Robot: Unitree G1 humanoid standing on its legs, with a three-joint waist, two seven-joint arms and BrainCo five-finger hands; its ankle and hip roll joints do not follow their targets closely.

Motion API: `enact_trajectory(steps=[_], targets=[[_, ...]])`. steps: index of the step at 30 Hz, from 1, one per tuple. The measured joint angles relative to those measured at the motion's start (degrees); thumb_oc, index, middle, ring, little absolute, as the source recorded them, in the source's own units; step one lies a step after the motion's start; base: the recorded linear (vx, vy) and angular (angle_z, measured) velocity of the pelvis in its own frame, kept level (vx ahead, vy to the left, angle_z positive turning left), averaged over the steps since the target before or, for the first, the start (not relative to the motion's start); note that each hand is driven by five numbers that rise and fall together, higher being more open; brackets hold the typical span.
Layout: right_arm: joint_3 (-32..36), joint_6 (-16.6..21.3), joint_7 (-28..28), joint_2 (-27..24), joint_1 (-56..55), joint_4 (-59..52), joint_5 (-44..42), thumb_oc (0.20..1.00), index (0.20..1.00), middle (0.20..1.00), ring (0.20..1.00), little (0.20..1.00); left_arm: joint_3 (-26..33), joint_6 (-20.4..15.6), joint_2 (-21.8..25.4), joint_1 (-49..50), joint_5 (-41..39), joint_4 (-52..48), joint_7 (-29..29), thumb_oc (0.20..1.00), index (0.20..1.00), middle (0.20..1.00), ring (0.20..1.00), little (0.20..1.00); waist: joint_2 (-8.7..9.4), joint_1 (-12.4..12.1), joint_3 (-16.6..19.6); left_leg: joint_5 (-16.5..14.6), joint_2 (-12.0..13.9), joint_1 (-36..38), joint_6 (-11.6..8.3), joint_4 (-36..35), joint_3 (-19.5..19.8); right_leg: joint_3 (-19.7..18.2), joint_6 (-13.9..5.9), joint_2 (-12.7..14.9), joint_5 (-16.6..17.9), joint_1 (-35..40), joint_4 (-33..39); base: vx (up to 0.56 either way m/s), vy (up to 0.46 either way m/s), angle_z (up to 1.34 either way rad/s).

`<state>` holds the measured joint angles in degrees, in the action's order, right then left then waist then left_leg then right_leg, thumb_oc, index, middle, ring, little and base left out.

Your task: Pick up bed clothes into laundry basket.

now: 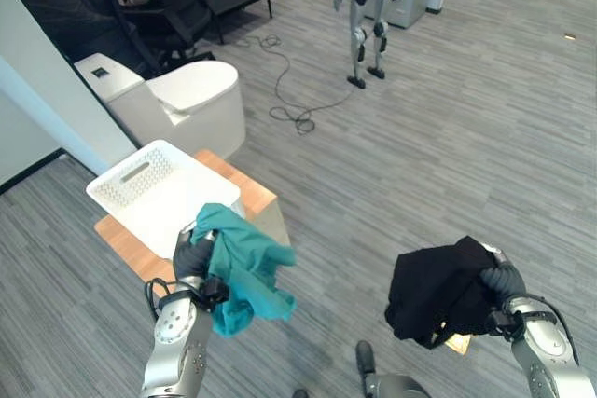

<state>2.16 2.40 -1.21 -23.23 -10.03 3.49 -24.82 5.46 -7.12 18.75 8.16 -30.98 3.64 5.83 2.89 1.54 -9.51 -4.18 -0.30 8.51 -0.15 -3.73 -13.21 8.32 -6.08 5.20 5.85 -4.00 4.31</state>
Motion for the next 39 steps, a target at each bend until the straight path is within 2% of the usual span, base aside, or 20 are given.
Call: enact_trajectory(steps=[1, 2, 3, 5, 7, 9, 11, 14, 15, 16, 18, 19, 21, 23, 25, 28, 30, 31, 32, 39], targets=[[0.9, -0.3, 1.2, 1.2, 1.9, 0.5, 0.0, 0.200, 0.200, 0.200, 0.200, 0.200, -0.1, 0.3, 0.0, -0.1, 0.2, 2.4, 0.1, 0.200, 0.200, 0.200, 0.200, 0.200, 1.23, -0.5, -0.4, -0.8, -3.8, -2.5, 2.42, 3.7, -3.6, 1.7, -3.67, 3.7, -1.9, -3.1, -5.6, 0.03, 0.155, 0.31], [1.4, -0.2, 1.5, -1.5, 1.8, -1.1, -0.2, 0.200, 0.200, 0.200, 0.200, 0.200, -1.6, 1.4, -1.1, 1.1, 0.3, 4.0, 0.4, 0.200, 0.200, 0.200, 0.200, 0.200, -3.98, 1.4, 0.0, 1.0, -3.2, -3.9, 9.59, 1.4, -3.5, 7.7, -7.96, 4.5, -6.7, -7.4, -17.1, 0.06, 0.100, 0.53], [1.0, -0.5, 1.5, -0.8, 2.3, -0.3, -0.3, 0.200, 0.200, 0.200, 0.200, 0.200, -1.2, 1.6, 0.6, 1.7, 0.4, 3.9, 0.6, 0.200, 0.200, 0.200, 0.200, 0.200, -3.02, 0.0, 0.0, -0.3, -4.0, -3.5, 8.18, 2.2, -3.9, 5.3, -6.04, 7.3, -6.2, -11.1, -30.0, 0.09, 0.052, 0.76], [-0.7, -0.5, 0.6, -0.1, 1.2, -0.4, -0.3, 0.200, 0.200, 0.200, 0.200, 0.200, 0.3, 1.9, 2.4, 2.3, 0.7, 4.4, 1.0, 0.200, 0.200, 0.200, 0.200, 0.200, -2.44, 0.9, -0.7, 0.0, -4.5, -3.2, 7.94, 2.6, 1.5, -7.1, -2.45, 4.8, -8.3, -15.5, -40.7, 0.20, -0.031, 1.17], [-1.2, -0.5, 0.2, 0.1, 1.9, -0.6, -0.4, 0.200, 0.200, 0.200, 0.200, 0.200, 1.6, 2.0, 2.9, 3.3, 0.7, 3.9, 1.1, 0.200, 0.200, 0.200, 0.200, 0.200, -4.11, -0.2, -1.6, -0.5, -4.1, -3.2, 7.01, 2.6, 3.0, -5.6, -1.28, 5.6, -7.7, -16.6, -27.7, 0.29, -0.120, 0.72], [-2.4, -0.5, -0.6, -0.1, 2.1, -0.6, -0.4, 0.200, 0.200, 0.200, 0.200, 0.200, 1.9, 2.1, 3.0, 3.2, 0.7, 3.9, 1.0, 0.200, 0.200, 0.200, 0.200, 0.200, -4.76, -0.1, -1.9, -0.9, -5.0, -3.0, 6.46, 2.1, 4.5, -6.0, -2.57, 7.1, -4.9, -16.7, -12.0, 0.33, -0.141, 0.13], [-4.7, -1.2, -1.1, 0.1, 0.8, -0.2, -0.4, 0.200, 0.200, 0.200, 0.200, 0.200, 1.7, 2.1, 3.0, 0.7, 0.7, 5.6, 1.0, 0.200, 0.200, 0.200, 0.200, 0.200, -4.38, 0.9, -2.4, -1.5, -5.0, -2.0, 5.84, 1.9, 6.6, -12.8, -3.74, 4.3, -2.9, -14.5, 1.6, 0.34, -0.173, 0.50], [-4.7, -1.7, -1.9, 0.5, -0.6, -0.2, -0.3, 0.200, 0.200, 0.200, 0.200, 0.200, -0.8, 2.0, 3.1, -2.5, 0.9, 6.0, 0.4, 0.200, 0.200, 0.200, 0.200, 0.200, -1.08, 3.3, -2.8, -3.9, -4.5, 2.6, 3.40, 1.3, 14.2, -12.4, -2.65, -0.7, -0.2, -10.3, 0.0, 0.40, -0.324, 1.32], [-4.3, -1.7, -2.5, 0.5, -0.9, 0.3, -0.4, 0.200, 0.200, 0.200, 0.200, 0.200, -1.9, 2.0, 2.6, -2.1, 0.9, 5.7, 0.2, 0.200, 0.200, 0.200, 0.200, 0.200, 0.24, 4.2, -2.0, -4.3, -3.8, 5.6, 2.54, -0.2, 17.2, -12.4, -0.78, -1.5, 2.0, -8.7, -3.4, 0.37, -0.382, 1.49], [-4.3, -1.7, -3.1, 0.4, 0.2, 1.4, -0.4, 0.200, 0.200, 0.200, 0.200, 0.200, -2.0, 2.1, 2.0, -1.6, 0.9, 5.6, 0.2, 0.200, 0.200, 0.200, 0.200, 0.200, -0.90, 4.3, -1.7, -5.4, -1.2, 6.9, 0.71, -0.1, 18.4, -11.7, 0.86, -3.7, 3.6, -8.6, -7.3, 0.30, -0.386, 0.93], [-4.3, -1.6, -3.1, -0.9, 4.0, 2.5, -0.4, 0.200, 0.200, 0.200, 0.200, 0.200, -2.5, 2.0, 1.4, -2.2, 0.7, 5.6, 0.1, 0.200, 0.200, 0.200, 0.200, 0.200, -1.95, 3.5, -1.4, -5.7, 2.4, 5.1, -0.03, 5.5, 18.7, -8.7, 5.77, -6.7, 0.5, -8.2, -11.1, 0.28, -0.479, 0.49], [-3.7, -1.6, -3.1, -1.5, 4.1, 2.2, -0.4, 0.200, 0.200, 0.200, 0.200, 0.200, -3.6, 2.1, 1.0, -3.1, 0.7, 5.5, 0.0, 0.200, 0.200, 0.200, 0.200, 0.200, -1.87, 3.6, -1.4, -5.8, 2.7, 3.4, -0.15, 9.1, 18.7, -7.4, 6.37, -6.5, -0.2, -7.2, -10.9, 0.15, -0.362, 0.92], [-2.5, -1.0, -2.9, -2.6, 4.4, 2.0, -0.6, 0.200, 0.200, 0.200, 0.200, 0.200, -5.5, 1.9, 0.7, -5.9, 0.2, 4.4, -0.3, 0.200, 0.200, 0.200, 0.200, 0.200, -0.91, 4.3, -1.5, -5.9, 3.1, -4.2, -3.46, 25.0, 15.8, -4.7, 7.48, -5.9, -0.4, -3.8, -8.0, 0.08, -0.229, 0.74], [-2.9, -0.4, -2.9, -2.9, 6.0, 1.9, -1.2, 0.200, 0.200, 0.200, 0.200, 0.200, -5.5, 1.3, 0.7, -6.9, -0.4, 3.0, 0.1, 0.200, 0.200, 0.200, 0.200, 0.200, -0.59, 4.4, -1.6, -6.0, 6.0, -6.7, -3.67, 28.0, 11.8, -3.7, 10.00, -6.8, -2.4, -2.1, -7.8, 0.07, -0.169, 0.25], [-2.9, -0.4, -2.0, -2.4, 5.0, 1.3, -1.2, 0.200, 0.200, 0.200, 0.200, 0.200, -6.4, 1.1, 0.7, -8.6, -0.5, 1.9, 0.0, 0.200, 0.200, 0.200, 0.200, 0.200, 0.35, 4.9, -1.6, -5.8, 9.5, -7.4, -4.07, 21.3, 1.5, -0.9, 9.86, -6.6, -2.5, 0.8, -4.8, 0.05, -0.087, 0.57], [-2.5, -0.4, -1.2, -2.3, 3.4, 0.7, -1.1, 0.200, 0.200, 0.200, 0.200, 0.200, -8.2, 0.7, 1.6, -9.0, -0.4, -0.3, -0.6, 0.200, 0.200, 0.200, 0.200, 0.200, 1.37, 6.4, -1.7, -2.4, 7.9, -9.8, -3.95, 12.6, -4.2, 2.5, 6.65, -6.0, -3.9, 1.6, -3.8, 0.04, -0.027, 0.51], [-1.8, -0.3, -0.6, -2.0, 1.5, 1.4, -1.0, 0.200, 0.200, 0.200, 0.200, 0.200, -9.6, 0.7, 1.2, -8.8, -0.4, -0.2, -0.6, 0.200, 0.200, 0.200, 0.200, 0.200, -0.95, 7.2, -2.3, 0.1, 9.1, -10.2, -3.30, 12.6, -3.7, 7.6, -1.11, -5.1, -11.4, -0.3, -11.7, 0.05, 0.047, 0.46], [-1.8, -0.4, -0.6, -3.3, 1.1, 0.8, -0.9, 0.200, 0.200, 0.200, 0.200, 0.200, -9.7, 0.7, 1.8, -8.5, -0.4, -0.9, -1.1, 0.200, 0.200, 0.200, 0.200, 0.200, -1.69, 7.1, -1.3, 0.4, 10.0, -9.2, -4.08, 9.9, -0.9, 3.5, 7.07, -2.8, -13.1, -4.7, -19.4, 0.06, 0.077, 0.18], [-1.5, -0.4, -0.6, -4.0, 1.4, 0.8, -0.7, 0.200, 0.200, 0.200, 0.200, 0.200, -9.4, 0.5, 1.4, -8.7, -0.4, 0.0, -1.1, 0.200, 0.200, 0.200, 0.200, 0.200, -2.85, 7.2, -1.4, 1.1, 12.0, -7.7, -4.16, 7.3, -0.3, 5.3, 9.30, -3.4, -13.7, -4.7, -20.8, 0.06, 0.099, 0.06], [-1.0, -0.7, -0.6, -4.1, 0.9, -0.6, 0.7, 0.200, 0.200, 0.200, 0.200, 0.200, -9.0, 1.0, 1.1, -6.9, -0.4, 2.7, -1.4, 0.200, 0.200, 0.200, 0.200, 0.200, -4.82, 7.4, -0.7, 1.4, 9.0, -2.9, -3.80, 0.8, -0.7, 6.7, 8.97, -5.4, -8.1, -1.7, -12.8, -0.01, 0.095, 0.04]])
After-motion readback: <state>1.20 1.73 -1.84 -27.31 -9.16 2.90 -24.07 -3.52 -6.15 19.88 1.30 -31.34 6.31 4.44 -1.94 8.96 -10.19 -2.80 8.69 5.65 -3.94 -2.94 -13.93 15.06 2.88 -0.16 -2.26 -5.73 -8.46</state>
